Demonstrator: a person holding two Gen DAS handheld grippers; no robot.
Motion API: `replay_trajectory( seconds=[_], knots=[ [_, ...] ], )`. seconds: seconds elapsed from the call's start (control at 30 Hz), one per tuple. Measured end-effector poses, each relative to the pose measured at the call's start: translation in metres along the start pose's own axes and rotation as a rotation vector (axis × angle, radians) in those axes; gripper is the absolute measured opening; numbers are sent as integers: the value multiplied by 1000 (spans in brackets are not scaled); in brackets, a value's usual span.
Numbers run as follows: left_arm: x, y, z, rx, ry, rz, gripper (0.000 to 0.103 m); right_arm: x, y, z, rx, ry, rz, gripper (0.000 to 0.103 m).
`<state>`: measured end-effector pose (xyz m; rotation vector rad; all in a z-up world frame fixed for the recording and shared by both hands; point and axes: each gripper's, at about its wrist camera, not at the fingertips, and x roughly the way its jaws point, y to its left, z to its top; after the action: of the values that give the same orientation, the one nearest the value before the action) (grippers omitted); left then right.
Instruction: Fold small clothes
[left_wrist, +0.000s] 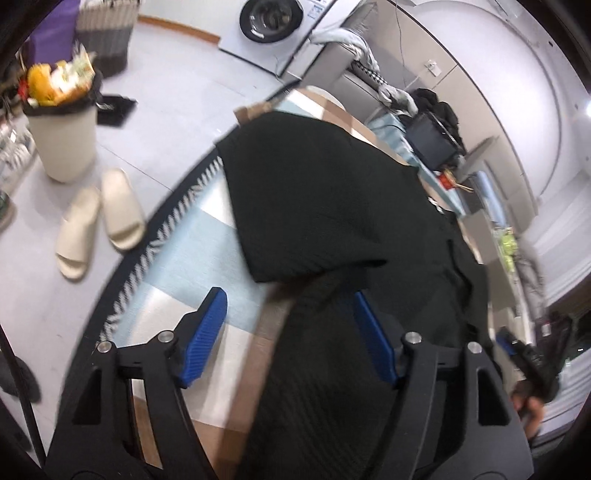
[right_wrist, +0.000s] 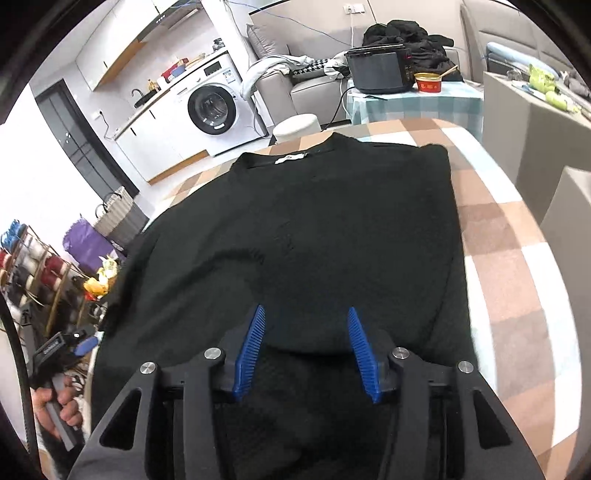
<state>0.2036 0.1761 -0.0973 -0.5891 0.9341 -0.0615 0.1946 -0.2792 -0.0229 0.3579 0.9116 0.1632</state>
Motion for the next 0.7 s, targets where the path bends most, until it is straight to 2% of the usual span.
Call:
replay_trajectory(
  seconds=[0.1,0.27,0.47,0.5,0.53,0.6,0.63,0.7],
  knots=[
    [12,-3,2,-21,23,-33,65,7,3,0,12,1,11,48],
    [32,-6,21,-74,15,-75,65,0,0,-5,44,-12,14,49],
    [48,-1,51,-133,-13,-69,64,-14,-10,-10,98,-47,2,53],
    [51,1,55,-143,-21,-70,58,-15,-12,-10,105,-49,0,54],
    [54,0,59,-148,-28,-65,39,-16,-13,-10,110,-50,-3,54],
    [56,-1,65,-140,-44,-40,15,-17,-14,-11,116,-50,-11,54],
    [55,-1,69,-134,-56,-32,8,-17,-16,-11,118,-50,-15,54],
    [47,-6,72,-100,-96,-8,4,-17,-17,-12,121,-52,-20,54]
  ],
)
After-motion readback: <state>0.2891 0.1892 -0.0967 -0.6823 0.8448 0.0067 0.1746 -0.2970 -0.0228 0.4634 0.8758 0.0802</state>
